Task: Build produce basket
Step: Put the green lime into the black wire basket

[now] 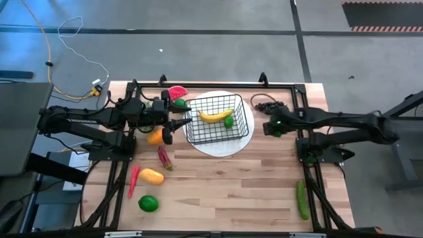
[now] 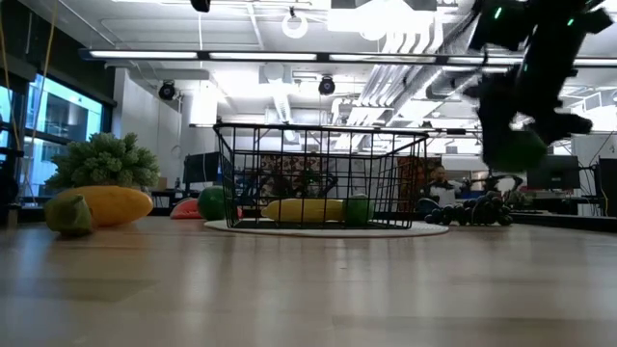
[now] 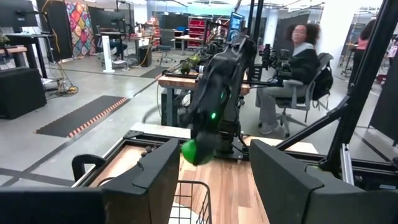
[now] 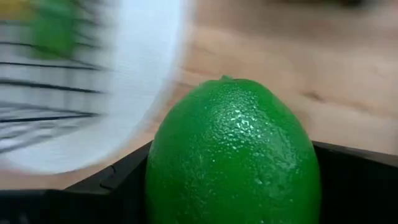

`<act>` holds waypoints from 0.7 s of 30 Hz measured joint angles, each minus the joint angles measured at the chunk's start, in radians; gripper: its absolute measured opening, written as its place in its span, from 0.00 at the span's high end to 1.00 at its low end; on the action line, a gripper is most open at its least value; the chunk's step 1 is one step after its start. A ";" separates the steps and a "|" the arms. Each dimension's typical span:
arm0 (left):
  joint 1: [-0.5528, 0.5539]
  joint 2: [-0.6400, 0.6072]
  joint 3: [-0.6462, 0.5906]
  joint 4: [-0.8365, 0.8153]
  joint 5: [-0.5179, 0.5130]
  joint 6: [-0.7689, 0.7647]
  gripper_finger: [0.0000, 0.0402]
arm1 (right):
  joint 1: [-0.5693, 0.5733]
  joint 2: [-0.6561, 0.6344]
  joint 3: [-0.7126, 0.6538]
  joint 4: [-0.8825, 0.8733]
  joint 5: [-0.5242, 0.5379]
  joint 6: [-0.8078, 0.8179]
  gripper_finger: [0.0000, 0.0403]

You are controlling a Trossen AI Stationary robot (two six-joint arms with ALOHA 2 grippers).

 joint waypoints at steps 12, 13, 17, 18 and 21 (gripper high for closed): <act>0.000 0.000 0.000 0.041 0.012 -0.214 0.54 | 0.169 -0.125 0.000 0.878 -0.103 -0.448 0.27; 0.000 0.000 0.000 0.041 0.016 -0.238 0.54 | 0.178 -0.109 0.000 0.946 -0.103 -0.516 0.27; 0.000 0.000 0.000 0.041 0.046 -0.280 0.54 | 0.202 -0.052 0.000 1.138 -0.102 -0.740 0.27; 0.000 0.000 0.000 0.042 0.049 -0.264 0.54 | 0.202 -0.041 0.000 1.156 -0.099 -0.751 0.27; 0.000 0.000 0.000 0.042 0.052 -0.207 0.54 | 0.197 -0.028 0.000 1.158 -0.078 -0.741 0.27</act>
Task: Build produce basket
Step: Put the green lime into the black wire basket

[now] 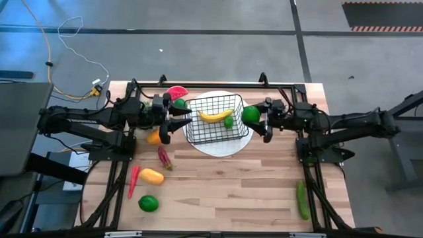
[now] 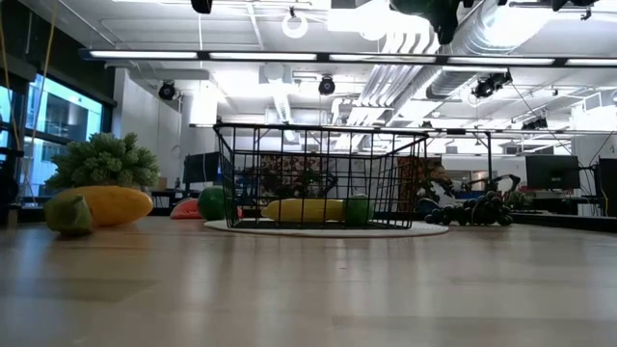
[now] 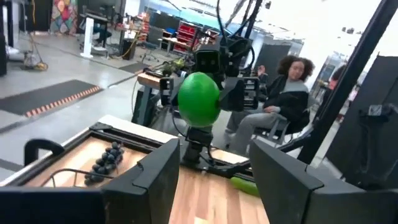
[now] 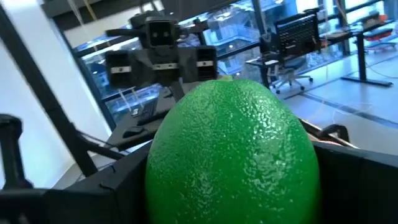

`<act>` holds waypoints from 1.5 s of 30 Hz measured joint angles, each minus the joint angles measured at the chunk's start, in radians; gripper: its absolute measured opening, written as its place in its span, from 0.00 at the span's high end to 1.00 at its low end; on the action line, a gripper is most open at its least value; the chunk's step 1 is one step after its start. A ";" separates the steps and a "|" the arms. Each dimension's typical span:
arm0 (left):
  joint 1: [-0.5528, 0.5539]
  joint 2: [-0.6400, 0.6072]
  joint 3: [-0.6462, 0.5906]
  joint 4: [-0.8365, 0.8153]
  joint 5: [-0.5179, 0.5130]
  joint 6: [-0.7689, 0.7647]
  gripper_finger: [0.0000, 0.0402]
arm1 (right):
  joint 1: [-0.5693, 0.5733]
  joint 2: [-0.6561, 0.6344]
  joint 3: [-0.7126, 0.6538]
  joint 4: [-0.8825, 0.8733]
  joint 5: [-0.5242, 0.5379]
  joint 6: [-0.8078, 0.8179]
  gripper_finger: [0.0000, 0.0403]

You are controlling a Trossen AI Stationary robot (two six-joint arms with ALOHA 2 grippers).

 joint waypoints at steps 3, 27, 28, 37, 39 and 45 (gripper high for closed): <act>0.000 0.000 0.000 0.000 0.000 0.016 0.54 | -0.001 0.002 0.000 -0.010 0.001 0.003 0.27; -0.001 -0.016 0.001 0.228 0.060 0.029 0.54 | -0.136 0.531 0.598 -0.784 -0.109 0.082 0.27; -0.001 -0.016 0.001 0.228 0.060 0.028 0.54 | -0.146 0.580 0.634 -0.816 -0.113 0.100 0.27; -0.001 -0.015 0.001 0.224 0.057 0.028 0.54 | -0.220 0.951 0.898 -1.014 -0.115 0.366 0.27; 0.000 -0.015 0.001 0.224 0.056 0.028 0.54 | -0.230 1.010 0.934 -1.036 -0.115 0.403 0.27; 0.000 -0.015 0.001 0.224 0.036 0.052 0.54 | -0.239 1.121 0.972 -1.067 -0.152 0.548 0.26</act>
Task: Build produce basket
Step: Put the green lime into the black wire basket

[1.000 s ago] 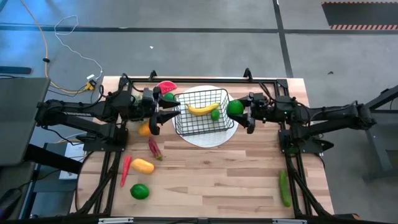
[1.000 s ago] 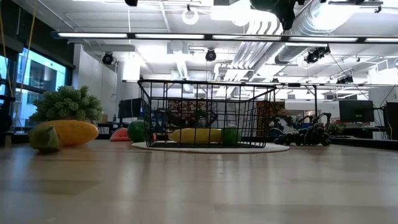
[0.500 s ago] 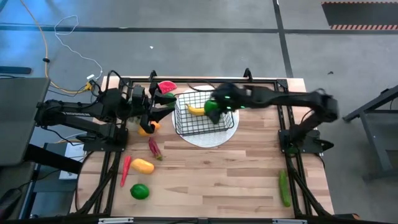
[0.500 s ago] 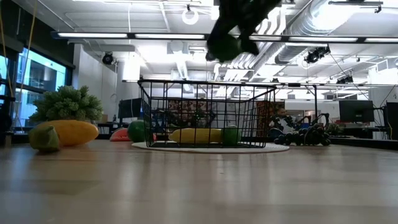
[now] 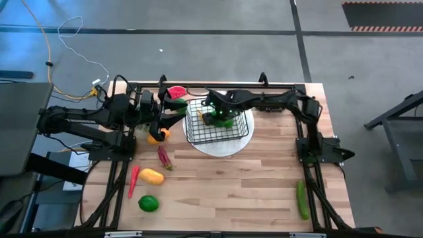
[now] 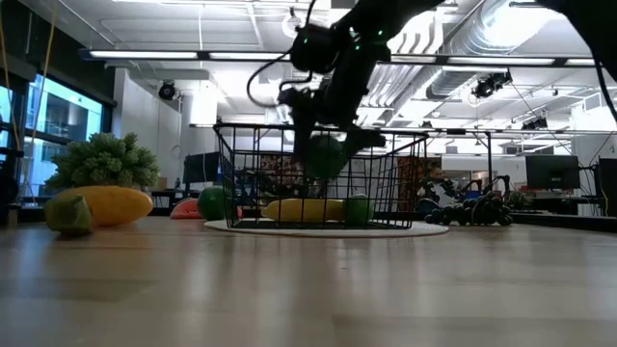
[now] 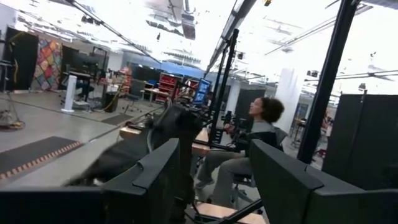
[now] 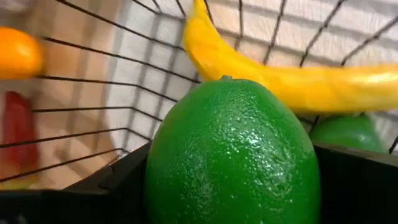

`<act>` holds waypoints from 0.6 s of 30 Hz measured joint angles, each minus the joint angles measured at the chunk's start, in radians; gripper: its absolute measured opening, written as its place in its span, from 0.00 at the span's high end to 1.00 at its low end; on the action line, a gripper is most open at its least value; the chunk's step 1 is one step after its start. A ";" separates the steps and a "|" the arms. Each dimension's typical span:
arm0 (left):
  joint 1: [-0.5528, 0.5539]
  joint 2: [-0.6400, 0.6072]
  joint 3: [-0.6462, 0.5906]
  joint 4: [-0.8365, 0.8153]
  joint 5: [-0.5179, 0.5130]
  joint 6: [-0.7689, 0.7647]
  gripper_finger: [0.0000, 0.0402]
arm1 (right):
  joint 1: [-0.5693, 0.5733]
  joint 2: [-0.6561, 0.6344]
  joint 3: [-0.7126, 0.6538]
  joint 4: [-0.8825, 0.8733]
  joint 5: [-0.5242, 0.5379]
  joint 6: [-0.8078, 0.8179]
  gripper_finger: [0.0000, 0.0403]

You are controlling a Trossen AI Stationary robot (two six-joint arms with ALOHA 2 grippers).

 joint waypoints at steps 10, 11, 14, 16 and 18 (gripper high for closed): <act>0.000 0.000 0.000 0.000 -0.010 0.001 0.54 | -0.010 0.068 0.000 -0.027 0.022 0.087 0.24; 0.000 0.000 0.000 0.000 -0.010 0.001 0.54 | -0.010 0.068 0.000 -0.026 0.028 0.087 0.24; 0.000 0.000 0.000 0.000 -0.010 0.001 0.54 | -0.010 0.068 0.000 -0.027 0.053 0.085 0.24; 0.000 0.000 0.000 0.000 -0.010 0.001 0.54 | -0.010 0.068 0.000 -0.026 0.052 0.085 0.24; 0.000 0.000 0.000 0.000 -0.010 0.001 0.54 | -0.005 0.068 -0.003 -0.018 0.056 0.085 0.24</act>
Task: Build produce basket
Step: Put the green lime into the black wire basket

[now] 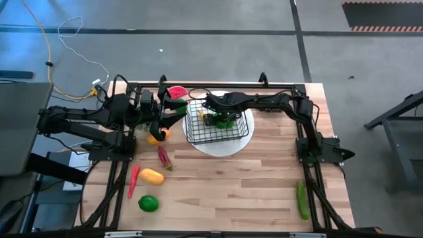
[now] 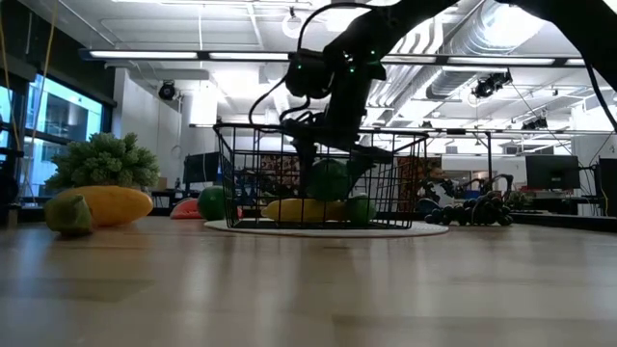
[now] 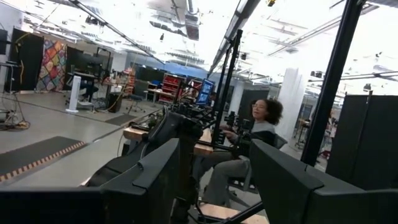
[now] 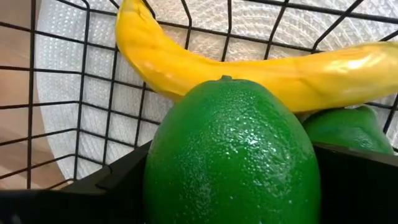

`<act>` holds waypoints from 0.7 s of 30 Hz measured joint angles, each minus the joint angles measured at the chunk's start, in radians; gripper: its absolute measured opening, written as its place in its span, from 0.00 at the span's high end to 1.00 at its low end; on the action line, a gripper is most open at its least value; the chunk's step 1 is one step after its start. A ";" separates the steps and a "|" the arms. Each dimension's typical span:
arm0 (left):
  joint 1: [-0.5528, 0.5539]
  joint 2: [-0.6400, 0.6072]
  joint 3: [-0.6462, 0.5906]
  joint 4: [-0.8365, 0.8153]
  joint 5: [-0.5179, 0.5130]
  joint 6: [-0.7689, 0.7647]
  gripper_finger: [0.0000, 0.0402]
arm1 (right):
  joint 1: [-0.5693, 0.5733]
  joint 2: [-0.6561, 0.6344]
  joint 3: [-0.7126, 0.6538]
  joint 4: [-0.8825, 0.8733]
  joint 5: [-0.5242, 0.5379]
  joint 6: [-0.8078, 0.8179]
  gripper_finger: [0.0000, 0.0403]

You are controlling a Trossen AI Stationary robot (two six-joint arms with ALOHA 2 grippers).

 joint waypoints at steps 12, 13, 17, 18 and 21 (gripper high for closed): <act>0.000 0.000 0.000 -0.001 0.000 0.000 0.54 | 0.018 0.003 -0.070 0.078 -0.023 0.001 0.24; 0.000 0.000 0.000 -0.001 0.000 0.000 0.54 | 0.017 0.003 -0.070 0.078 -0.016 0.000 0.24; 0.000 0.000 0.000 -0.004 0.001 0.000 0.54 | 0.011 0.003 -0.069 0.073 -0.006 -0.005 0.24; 0.000 0.000 0.000 -0.004 0.000 0.000 0.54 | 0.011 0.003 -0.069 0.071 -0.004 -0.005 0.23; 0.000 0.000 0.000 -0.006 0.001 0.000 0.54 | 0.011 0.003 -0.069 0.067 -0.003 -0.025 0.20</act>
